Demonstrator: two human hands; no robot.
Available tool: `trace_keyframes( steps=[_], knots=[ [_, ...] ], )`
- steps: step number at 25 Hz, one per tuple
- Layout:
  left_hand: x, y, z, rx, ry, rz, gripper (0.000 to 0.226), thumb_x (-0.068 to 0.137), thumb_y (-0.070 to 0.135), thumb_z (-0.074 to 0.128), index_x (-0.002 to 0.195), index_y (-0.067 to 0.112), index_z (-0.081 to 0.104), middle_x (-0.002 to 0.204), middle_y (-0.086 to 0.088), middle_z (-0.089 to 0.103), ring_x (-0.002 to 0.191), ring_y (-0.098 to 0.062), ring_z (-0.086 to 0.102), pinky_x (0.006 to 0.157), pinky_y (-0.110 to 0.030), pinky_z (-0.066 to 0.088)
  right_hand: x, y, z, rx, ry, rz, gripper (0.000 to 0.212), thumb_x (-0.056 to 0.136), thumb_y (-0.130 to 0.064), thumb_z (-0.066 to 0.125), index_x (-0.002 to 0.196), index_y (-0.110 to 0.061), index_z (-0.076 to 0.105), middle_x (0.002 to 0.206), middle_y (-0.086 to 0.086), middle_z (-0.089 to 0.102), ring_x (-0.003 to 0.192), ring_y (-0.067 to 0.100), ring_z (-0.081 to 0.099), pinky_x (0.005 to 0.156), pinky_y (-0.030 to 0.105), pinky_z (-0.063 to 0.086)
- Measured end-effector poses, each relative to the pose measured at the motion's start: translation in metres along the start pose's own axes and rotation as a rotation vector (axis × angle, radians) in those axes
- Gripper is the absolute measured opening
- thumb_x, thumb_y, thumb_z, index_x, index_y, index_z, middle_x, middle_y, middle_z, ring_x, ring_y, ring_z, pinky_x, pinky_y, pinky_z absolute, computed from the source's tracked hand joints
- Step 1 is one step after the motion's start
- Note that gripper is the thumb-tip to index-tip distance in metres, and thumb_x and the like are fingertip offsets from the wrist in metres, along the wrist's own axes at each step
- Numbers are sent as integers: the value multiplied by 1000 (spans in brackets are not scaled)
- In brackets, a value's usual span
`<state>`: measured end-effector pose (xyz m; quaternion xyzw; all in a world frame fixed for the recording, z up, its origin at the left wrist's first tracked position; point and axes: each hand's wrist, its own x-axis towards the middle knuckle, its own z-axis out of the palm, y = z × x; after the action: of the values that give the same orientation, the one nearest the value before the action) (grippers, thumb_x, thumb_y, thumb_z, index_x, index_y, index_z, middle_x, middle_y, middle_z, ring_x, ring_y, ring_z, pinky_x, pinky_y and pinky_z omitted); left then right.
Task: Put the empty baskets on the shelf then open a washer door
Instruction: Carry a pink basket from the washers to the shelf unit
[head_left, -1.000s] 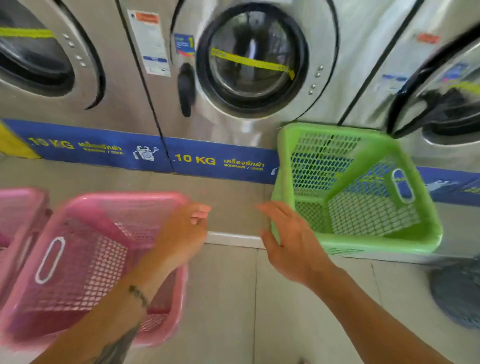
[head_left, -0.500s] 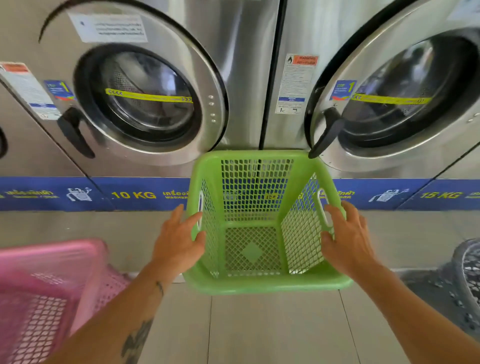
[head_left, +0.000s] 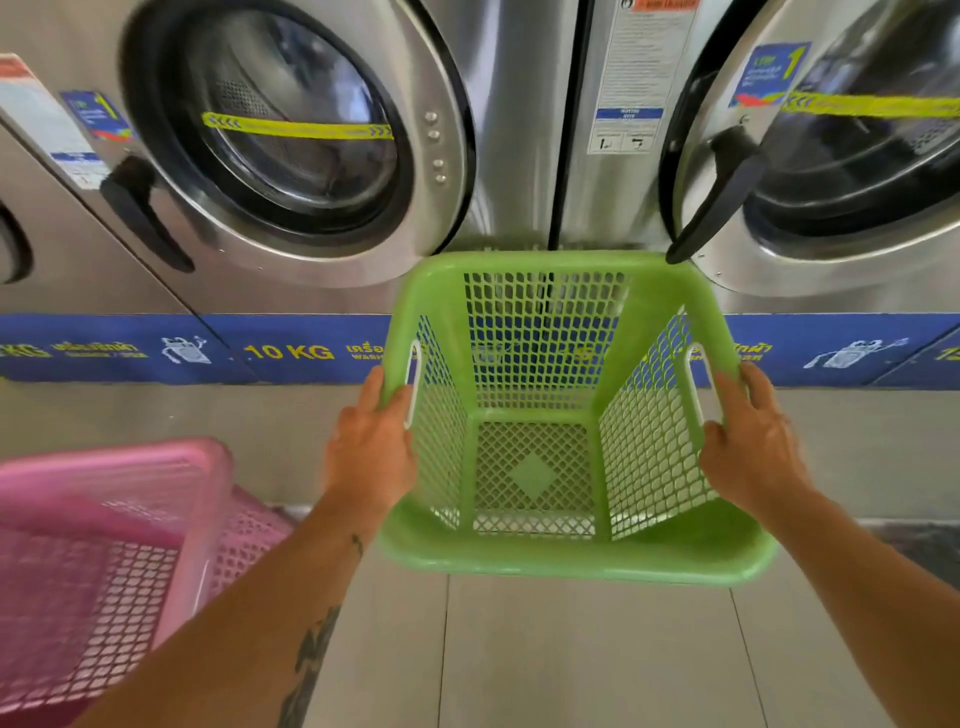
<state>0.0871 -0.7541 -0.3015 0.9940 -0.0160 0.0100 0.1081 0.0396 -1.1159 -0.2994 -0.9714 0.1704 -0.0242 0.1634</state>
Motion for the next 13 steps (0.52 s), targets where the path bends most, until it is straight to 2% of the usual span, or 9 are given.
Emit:
trace_keyframes(
  steps=[3, 7, 10, 13],
  knots=[
    [-9, -10, -1, 4, 17, 8, 63, 79, 4, 62, 137, 24, 50, 156, -8, 30, 98, -44, 59, 89, -51, 50, -26, -2, -1, -35, 36, 13, 69, 79, -6, 56, 142, -26, 36, 150, 10, 27, 91, 49, 60, 80, 54, 52],
    [-33, -37, -9, -5, 50, 81, 55, 67, -6, 68, 118, 15, 64, 142, -15, 49, 81, -46, 66, 79, -53, 56, -71, -13, -4, -45, 1, 20, 67, 79, -8, 55, 142, -23, 41, 151, 8, 28, 97, 45, 61, 79, 50, 52],
    [-60, -72, -13, -19, 41, 80, 59, 66, -4, 70, 122, 13, 64, 143, -19, 49, 94, -47, 66, 84, -54, 55, -110, -31, -3, -19, -7, -3, 66, 79, -7, 56, 142, -21, 43, 151, 9, 29, 95, 44, 63, 78, 48, 52],
    [-101, -108, -21, -39, 50, 96, 56, 70, 0, 67, 125, 11, 63, 142, -20, 50, 111, -42, 60, 96, -53, 49, -154, -48, 0, 10, 12, -57, 66, 76, -2, 60, 139, -16, 48, 150, 15, 34, 92, 44, 63, 78, 49, 52]
  ],
)
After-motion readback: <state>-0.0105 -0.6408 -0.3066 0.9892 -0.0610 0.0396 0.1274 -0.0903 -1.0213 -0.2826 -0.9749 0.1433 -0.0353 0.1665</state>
